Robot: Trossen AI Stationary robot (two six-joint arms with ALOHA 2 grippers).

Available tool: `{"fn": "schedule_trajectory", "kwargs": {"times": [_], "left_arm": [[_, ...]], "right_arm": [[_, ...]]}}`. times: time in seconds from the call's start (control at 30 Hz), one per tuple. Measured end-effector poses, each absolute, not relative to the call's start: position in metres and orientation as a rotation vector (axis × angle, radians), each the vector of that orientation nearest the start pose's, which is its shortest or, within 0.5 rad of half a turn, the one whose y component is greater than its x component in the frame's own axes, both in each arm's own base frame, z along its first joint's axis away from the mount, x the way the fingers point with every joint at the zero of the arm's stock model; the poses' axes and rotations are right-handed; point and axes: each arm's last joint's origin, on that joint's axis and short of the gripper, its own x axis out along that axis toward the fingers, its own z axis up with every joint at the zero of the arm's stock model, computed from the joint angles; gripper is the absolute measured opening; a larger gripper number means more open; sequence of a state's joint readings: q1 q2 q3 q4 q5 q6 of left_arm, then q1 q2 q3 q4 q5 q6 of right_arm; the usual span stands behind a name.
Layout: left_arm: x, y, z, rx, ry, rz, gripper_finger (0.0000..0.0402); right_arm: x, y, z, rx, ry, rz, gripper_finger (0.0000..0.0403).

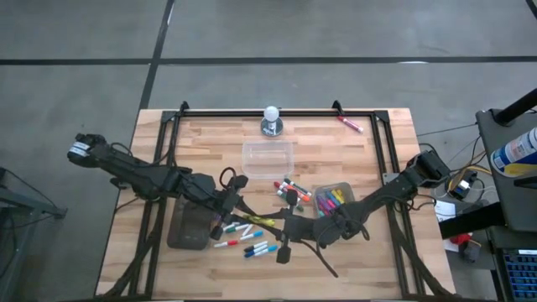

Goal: Pick & Place Markers
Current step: Put the yellow highlighter into the gray bin

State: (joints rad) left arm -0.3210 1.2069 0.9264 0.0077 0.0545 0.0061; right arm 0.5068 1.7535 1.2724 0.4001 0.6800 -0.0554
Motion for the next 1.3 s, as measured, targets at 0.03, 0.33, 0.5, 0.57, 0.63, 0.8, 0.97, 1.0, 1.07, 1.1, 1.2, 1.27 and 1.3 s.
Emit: {"fn": "schedule_trajectory", "kwargs": {"times": [0.03, 0.33, 0.5, 0.57, 0.63, 0.8, 0.97, 1.0, 1.07, 1.1, 1.2, 1.27, 1.3], "left_arm": [[0.257, -0.087, 0.314, 0.042, 0.271, -0.374, 0.0062], [0.257, -0.086, 0.314, 0.026, 0.275, -0.367, 0.0063], [0.257, -0.084, 0.315, 0.005, 0.273, -0.301, 0.0079], [0.257, -0.084, 0.315, 0.006, 0.272, -0.29, 0.0093], [0.258, -0.083, 0.315, 0.011, 0.272, -0.279, 0.0112], [0.258, -0.081, 0.315, -0.009, 0.273, -0.209, 0.016], [0.254, -0.079, 0.319, 0.005, 0.253, -0.174, 0.0177], [0.253, -0.079, 0.321, 0.004, 0.248, -0.175, 0.0178], [0.252, -0.078, 0.322, 0.003, 0.241, -0.175, 0.0178], [0.251, -0.078, 0.323, 0.003, 0.237, -0.176, 0.0179], [0.248, -0.077, 0.325, 0.004, 0.241, -0.176, 0.0179], [0.245, -0.076, 0.326, 0.005, 0.248, -0.177, 0.0179], [0.244, -0.076, 0.326, 0.007, 0.254, -0.176, 0.0179]], "right_arm": [[0.361, 0.18, 0.296, -0.1, 0.072, -0.171, 0.0065], [0.361, 0.18, 0.296, -0.097, 0.071, -0.171, 0.0064], [0.36, 0.177, 0.298, -0.101, 0.071, -0.177, 0.0064], [0.36, 0.176, 0.299, -0.104, 0.072, -0.183, 0.0064], [0.361, 0.175, 0.298, -0.108, 0.08, -0.186, 0.0064], [0.361, 0.171, 0.295, -0.127, 0.111, -0.224, 0.0064], [0.357, 0.169, 0.297, -0.113, 0.135, -0.246, 0.0064], [0.356, 0.168, 0.298, -0.108, 0.138, -0.249, 0.0064], [0.355, 0.168, 0.298, -0.106, 0.153, -0.249, 0.0064], [0.354, 0.167, 0.298, -0.104, 0.159, -0.249, 0.0064], [0.35, 0.165, 0.301, -0.096, 0.176, -0.268, 0.0063], [0.346, 0.163, 0.304, -0.086, 0.192, -0.274, 0.0063], [0.344, 0.162, 0.304, -0.083, 0.212, -0.277, 0.0063]]}}
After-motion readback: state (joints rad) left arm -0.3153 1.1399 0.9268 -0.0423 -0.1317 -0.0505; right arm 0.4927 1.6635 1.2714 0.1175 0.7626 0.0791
